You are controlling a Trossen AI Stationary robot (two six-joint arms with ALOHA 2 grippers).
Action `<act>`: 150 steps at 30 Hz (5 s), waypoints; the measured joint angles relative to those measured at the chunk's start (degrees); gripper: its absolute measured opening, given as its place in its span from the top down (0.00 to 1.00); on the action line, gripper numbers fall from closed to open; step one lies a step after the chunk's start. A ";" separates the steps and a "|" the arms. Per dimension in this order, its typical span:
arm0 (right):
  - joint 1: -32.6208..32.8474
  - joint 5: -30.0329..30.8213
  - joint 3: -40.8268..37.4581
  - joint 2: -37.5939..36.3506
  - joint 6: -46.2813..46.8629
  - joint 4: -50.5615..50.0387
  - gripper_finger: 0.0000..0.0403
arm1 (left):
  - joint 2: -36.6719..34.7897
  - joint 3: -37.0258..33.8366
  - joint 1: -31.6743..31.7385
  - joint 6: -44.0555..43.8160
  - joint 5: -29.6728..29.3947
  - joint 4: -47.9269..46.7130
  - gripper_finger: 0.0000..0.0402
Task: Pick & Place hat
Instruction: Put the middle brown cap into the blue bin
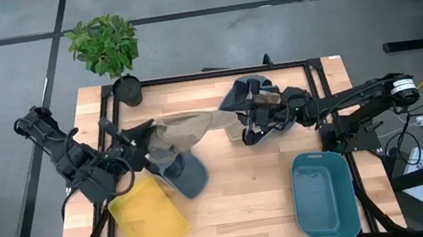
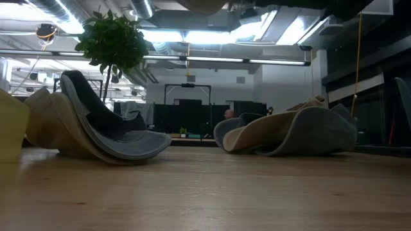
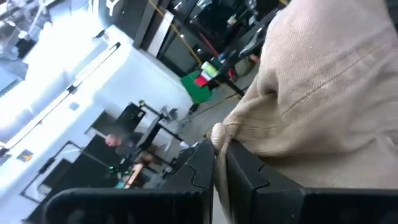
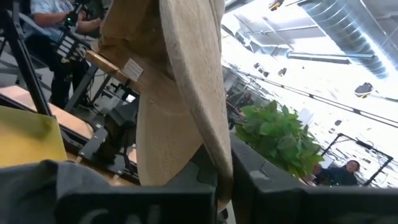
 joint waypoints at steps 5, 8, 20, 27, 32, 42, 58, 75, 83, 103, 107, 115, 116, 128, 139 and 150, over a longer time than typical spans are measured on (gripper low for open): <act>-0.02 -0.64 0.02 0.00 0.26 0.21 0.96 | -0.47 0.00 -0.43 -0.63 0.00 -0.20 0.95; -0.04 -1.05 -0.02 0.00 0.49 0.37 0.96 | -0.55 0.00 -0.43 -0.58 0.67 -0.18 0.95; -0.15 -0.35 -0.24 0.00 6.38 -0.83 0.84 | -1.02 0.17 -0.49 2.10 -2.75 -0.02 0.97; -0.34 0.09 -0.24 0.00 14.03 -8.21 0.61 | -1.93 0.17 -0.56 9.29 -1.99 -0.96 0.97; -0.39 -0.01 -0.24 0.00 20.90 -9.52 0.44 | -1.95 0.17 -0.56 18.85 5.52 -5.43 0.97; -0.35 -8.13 -0.22 0.00 33.74 -7.65 0.27 | -2.00 0.13 4.19 24.74 23.76 -6.14 0.97; 0.08 -16.65 4.56 6.67 37.77 -4.93 0.26 | -2.00 0.11 15.73 34.90 48.74 3.45 0.97; 0.18 -26.70 27.91 20.07 37.59 -22.13 0.26 | -1.96 0.11 20.95 39.76 56.10 3.41 0.97; 0.17 -26.73 33.85 23.18 37.18 -24.01 0.28 | -1.96 0.11 20.95 40.85 55.21 3.23 0.97; 0.07 -26.32 33.92 23.28 37.16 -26.11 0.97 | -1.91 0.07 20.95 34.99 47.77 2.41 0.83; 0.09 -23.24 33.92 23.28 37.16 -27.76 0.98 | -1.91 0.07 20.94 31.68 47.49 2.12 0.78; 0.19 -13.48 33.88 22.02 37.57 -35.96 0.99 | -2.67 0.03 20.82 28.31 44.49 1.21 0.63; 0.38 -11.61 33.86 21.72 37.43 -37.20 0.98 | -3.11 0.04 20.79 27.88 43.65 1.18 0.62; 2.66 4.78 33.86 13.34 34.65 -51.78 0.98 | -11.00 0.13 21.65 7.70 48.77 -11.10 0.53; 3.30 1.17 33.88 8.46 53.74 -61.21 0.98 | -12.10 -0.05 23.42 -13.03 67.95 -23.71 0.57; 3.80 -10.06 37.79 7.72 77.93 -77.04 0.98 | -15.36 -15.08 23.61 -17.42 70.26 -10.99 0.62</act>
